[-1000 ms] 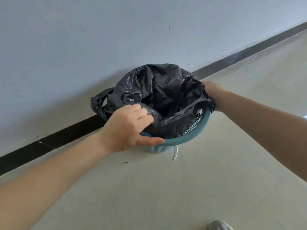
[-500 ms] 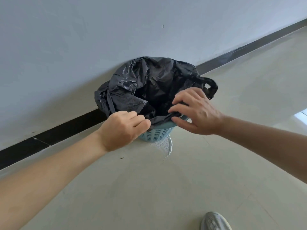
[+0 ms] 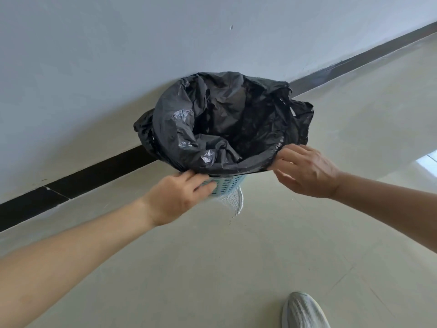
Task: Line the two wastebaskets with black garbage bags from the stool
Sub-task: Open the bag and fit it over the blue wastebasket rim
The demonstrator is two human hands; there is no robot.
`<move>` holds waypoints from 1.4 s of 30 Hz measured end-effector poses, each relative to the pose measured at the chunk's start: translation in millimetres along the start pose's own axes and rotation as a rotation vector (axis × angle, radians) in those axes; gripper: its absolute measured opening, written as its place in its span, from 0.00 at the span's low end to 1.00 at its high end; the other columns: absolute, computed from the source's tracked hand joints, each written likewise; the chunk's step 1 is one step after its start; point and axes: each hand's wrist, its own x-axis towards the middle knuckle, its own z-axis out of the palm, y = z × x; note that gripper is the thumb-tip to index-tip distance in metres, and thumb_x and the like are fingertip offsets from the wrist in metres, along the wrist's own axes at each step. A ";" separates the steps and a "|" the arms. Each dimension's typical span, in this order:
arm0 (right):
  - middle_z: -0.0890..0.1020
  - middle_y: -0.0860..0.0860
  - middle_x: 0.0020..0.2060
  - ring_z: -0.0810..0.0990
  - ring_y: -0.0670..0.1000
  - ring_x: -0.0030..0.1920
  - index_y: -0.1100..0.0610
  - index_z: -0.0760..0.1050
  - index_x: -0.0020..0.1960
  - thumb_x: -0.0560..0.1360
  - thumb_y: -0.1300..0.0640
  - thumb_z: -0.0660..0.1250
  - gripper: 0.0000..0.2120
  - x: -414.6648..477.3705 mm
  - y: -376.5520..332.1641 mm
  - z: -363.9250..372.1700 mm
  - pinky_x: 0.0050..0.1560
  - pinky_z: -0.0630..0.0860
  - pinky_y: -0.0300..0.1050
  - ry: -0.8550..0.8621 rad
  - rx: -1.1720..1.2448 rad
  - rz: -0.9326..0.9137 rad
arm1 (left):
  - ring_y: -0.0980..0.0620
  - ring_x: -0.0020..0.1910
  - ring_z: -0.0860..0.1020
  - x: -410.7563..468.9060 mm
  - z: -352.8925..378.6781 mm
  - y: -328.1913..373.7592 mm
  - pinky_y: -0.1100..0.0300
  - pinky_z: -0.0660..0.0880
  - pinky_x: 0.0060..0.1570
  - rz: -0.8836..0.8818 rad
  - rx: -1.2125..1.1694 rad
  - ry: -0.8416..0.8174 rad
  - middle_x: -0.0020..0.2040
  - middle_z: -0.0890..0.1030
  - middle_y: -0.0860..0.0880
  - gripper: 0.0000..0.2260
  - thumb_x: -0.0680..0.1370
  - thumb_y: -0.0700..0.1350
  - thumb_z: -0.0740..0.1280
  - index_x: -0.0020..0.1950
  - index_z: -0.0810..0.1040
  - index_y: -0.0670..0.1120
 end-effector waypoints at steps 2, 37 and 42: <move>0.80 0.54 0.42 0.79 0.57 0.41 0.61 0.81 0.49 0.75 0.65 0.64 0.08 1.0 -1.0 -1.7 0.42 0.78 0.51 0.011 0.110 0.089 | 0.46 0.34 0.80 6.8 -6.6 1.7 0.54 0.76 0.28 0.001 -0.012 0.021 0.41 0.82 0.45 0.05 0.74 0.38 0.66 0.47 0.81 0.42; 0.74 0.46 0.48 0.77 0.44 0.42 0.42 0.76 0.50 0.70 0.53 0.58 0.13 163.0 53.5 -25.0 0.44 0.72 0.42 0.330 0.350 0.858 | 0.49 0.46 0.77 68.3 -30.2 -108.7 0.46 0.69 0.61 -0.397 0.013 -0.647 0.45 0.79 0.51 0.17 0.79 0.50 0.51 0.46 0.79 0.51; 0.70 0.58 0.63 0.71 0.60 0.62 0.49 0.68 0.70 0.75 0.50 0.62 0.23 196.8 6.0 37.0 0.54 0.73 0.56 -0.512 -0.023 0.477 | 0.50 0.61 0.73 61.4 -12.7 -112.9 0.42 0.42 0.72 -0.453 0.008 -0.850 0.52 0.80 0.51 0.18 0.79 0.51 0.50 0.55 0.79 0.52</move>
